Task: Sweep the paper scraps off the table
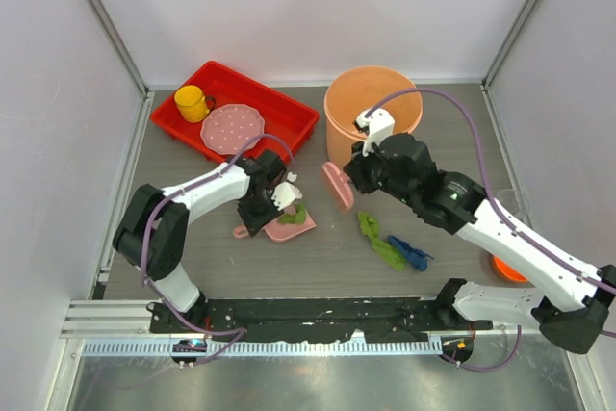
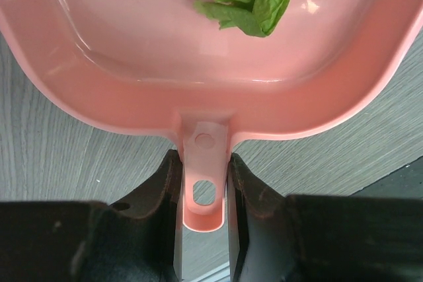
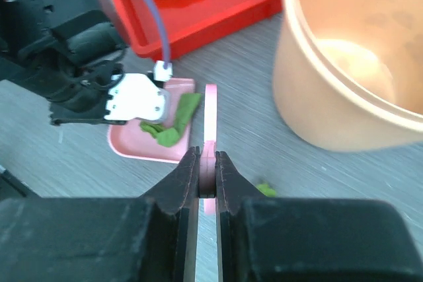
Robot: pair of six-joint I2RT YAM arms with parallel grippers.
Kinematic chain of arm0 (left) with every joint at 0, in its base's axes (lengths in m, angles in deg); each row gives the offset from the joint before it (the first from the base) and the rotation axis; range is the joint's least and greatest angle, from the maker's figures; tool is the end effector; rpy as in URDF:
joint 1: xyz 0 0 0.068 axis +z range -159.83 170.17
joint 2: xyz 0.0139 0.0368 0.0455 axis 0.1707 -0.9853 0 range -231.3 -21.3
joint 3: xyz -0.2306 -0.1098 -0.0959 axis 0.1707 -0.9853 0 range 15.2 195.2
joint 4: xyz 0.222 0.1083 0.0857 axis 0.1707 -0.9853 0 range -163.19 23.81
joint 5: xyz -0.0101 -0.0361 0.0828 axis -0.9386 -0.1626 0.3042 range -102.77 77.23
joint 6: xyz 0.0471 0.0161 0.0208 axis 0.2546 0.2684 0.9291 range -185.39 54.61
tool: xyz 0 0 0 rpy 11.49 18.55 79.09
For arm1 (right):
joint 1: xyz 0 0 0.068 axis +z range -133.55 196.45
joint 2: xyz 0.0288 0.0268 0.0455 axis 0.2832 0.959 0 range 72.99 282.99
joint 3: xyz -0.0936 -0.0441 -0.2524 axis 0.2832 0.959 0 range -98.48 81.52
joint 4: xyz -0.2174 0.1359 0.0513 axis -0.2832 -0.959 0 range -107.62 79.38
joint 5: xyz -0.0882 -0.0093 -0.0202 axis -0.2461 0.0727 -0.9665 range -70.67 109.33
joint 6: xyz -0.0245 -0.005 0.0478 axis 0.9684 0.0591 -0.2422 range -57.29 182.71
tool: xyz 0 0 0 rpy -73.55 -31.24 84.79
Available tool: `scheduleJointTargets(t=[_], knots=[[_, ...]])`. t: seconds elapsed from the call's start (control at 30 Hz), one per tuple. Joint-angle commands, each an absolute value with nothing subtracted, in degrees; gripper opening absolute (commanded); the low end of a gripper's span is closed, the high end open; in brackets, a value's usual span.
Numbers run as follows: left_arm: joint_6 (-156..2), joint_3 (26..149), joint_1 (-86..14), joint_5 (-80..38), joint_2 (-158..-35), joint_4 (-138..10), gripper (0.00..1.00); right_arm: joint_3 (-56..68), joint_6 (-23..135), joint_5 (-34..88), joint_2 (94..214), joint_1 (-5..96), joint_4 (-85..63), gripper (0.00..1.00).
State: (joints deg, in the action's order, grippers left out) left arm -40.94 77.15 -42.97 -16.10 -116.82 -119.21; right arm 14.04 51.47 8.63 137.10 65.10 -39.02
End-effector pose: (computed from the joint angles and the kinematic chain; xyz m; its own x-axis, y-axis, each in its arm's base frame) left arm 0.2410 -0.1599 0.1814 -0.5339 0.8419 -0.0781 0.8453 0.5335 -0.0282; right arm 0.1666 0.1793 0.3792 -0.3963 -0.1603 -0.9040 -0.5600 0.8225 0.0996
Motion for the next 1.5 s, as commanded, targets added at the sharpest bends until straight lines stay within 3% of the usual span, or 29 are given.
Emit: scheduleJointTargets(t=[0.0, 0.3, 0.7, 1.23, 1.47], knots=[[-40.3, 76.6, -44.0, -17.5, -114.5, -117.3, 0.0, 10.2, 52.7, -2.0, 133.9, 65.0, -52.7, 0.01], [-38.8, 78.6, -47.4, -18.3, -111.8, -118.7, 0.0, 16.4, 48.7, -4.3, 131.3, 61.5, -55.8, 0.01], [-38.8, 79.4, -56.0, -17.3, -115.8, -118.6, 0.0, 22.2, 45.7, 3.7, 134.2, 58.2, -51.8, 0.01], [-39.3, 80.7, -60.3, -11.5, -121.1, -118.2, 0.0, 27.3, 36.8, 21.6, 141.5, 58.2, -23.3, 0.01], [-39.2, 80.9, -60.3, -12.0, -120.4, -118.0, 0.0, 26.0, 35.2, 23.1, 140.8, 58.4, -19.4, 0.01]])
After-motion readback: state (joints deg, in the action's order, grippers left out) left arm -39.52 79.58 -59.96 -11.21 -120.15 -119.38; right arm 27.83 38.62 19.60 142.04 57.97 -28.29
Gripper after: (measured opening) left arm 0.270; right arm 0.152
